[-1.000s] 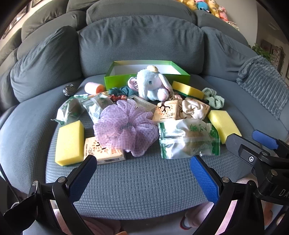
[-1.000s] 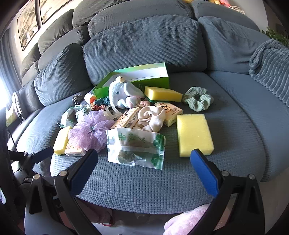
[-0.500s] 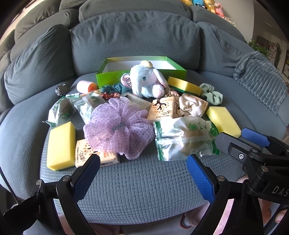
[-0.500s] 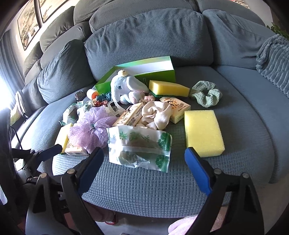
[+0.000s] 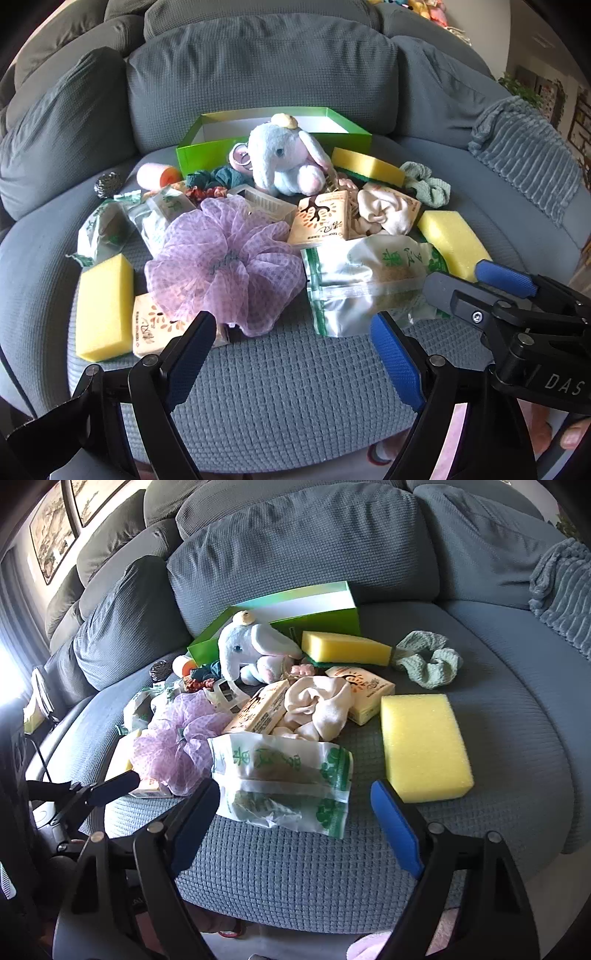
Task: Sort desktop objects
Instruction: 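Move both tools toward the green-printed plastic packet in the pile, then close the right gripper on the green-printed plastic packet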
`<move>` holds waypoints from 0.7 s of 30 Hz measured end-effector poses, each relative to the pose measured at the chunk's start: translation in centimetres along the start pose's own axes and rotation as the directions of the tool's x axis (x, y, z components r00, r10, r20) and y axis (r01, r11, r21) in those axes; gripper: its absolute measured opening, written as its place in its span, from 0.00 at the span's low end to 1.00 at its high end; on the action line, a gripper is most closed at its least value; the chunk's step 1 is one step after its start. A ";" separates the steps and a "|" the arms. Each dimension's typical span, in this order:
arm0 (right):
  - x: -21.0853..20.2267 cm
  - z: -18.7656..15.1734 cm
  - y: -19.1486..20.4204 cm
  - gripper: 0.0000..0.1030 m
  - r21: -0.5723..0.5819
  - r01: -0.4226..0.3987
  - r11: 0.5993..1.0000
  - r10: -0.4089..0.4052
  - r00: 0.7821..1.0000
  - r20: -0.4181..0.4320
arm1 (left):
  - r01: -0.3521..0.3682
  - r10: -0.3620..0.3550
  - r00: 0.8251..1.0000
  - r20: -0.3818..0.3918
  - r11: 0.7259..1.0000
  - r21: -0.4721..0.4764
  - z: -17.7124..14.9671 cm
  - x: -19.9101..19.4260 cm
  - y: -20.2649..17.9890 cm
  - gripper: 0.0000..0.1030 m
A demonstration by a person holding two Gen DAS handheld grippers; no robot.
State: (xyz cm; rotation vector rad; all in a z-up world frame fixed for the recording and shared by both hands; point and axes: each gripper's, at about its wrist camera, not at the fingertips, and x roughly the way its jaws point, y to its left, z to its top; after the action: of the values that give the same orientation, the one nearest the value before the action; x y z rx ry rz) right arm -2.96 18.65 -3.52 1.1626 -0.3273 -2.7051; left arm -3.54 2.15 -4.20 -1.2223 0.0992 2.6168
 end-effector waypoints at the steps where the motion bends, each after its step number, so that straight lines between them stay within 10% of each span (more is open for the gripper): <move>1: 0.2 0.0 0.0 0.80 -0.001 -0.005 1.000 0.005 1.000 -0.003 | 0.010 -0.010 1.000 0.008 1.000 -0.001 0.0 0.0 0.0 0.85; 21: 2.8 0.2 -1.5 0.75 0.068 -0.064 0.996 0.066 0.997 -0.033 | 0.205 -0.206 0.978 0.019 0.977 0.058 0.7 2.6 -0.1 0.75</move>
State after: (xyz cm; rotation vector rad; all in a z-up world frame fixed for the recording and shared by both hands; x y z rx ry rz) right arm -5.16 19.39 -5.73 1.1941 -0.4461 -2.6338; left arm -5.66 2.91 -5.73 -1.1171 0.0382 2.4337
